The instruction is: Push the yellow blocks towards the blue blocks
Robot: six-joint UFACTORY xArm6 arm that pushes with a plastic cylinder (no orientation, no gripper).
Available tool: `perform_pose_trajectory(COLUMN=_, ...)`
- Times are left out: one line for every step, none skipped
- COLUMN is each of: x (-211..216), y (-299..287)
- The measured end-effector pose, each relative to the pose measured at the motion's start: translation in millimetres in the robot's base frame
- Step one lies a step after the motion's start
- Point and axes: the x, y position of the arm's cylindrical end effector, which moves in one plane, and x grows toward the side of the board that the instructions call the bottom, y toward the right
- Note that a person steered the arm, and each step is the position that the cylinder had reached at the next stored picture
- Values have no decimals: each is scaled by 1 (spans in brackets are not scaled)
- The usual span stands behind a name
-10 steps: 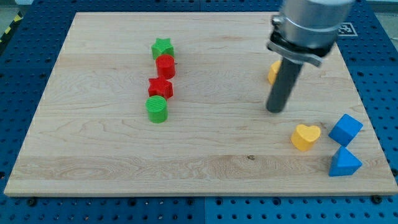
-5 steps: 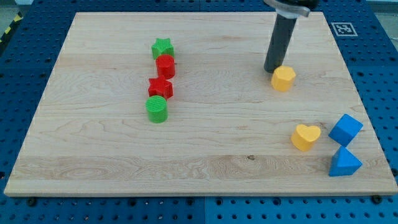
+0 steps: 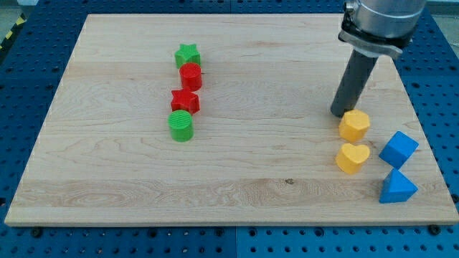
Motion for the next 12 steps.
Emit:
perform_pose_trajectory(x=24, y=1)
perform_pose_trajectory(x=23, y=3)
perform_pose_trajectory(x=24, y=25)
perform_pose_trajectory(x=38, y=69)
perform_pose_trajectory(x=39, y=81)
perform_pose_trajectory(x=41, y=81)
perform_pose_trajectory(x=54, y=81)
perform_pose_trajectory(x=57, y=81)
perform_pose_trajectory(x=41, y=84)
perform_pose_trajectory(x=32, y=73)
perform_pose_trajectory(x=32, y=44)
perform_pose_trajectory(x=32, y=34)
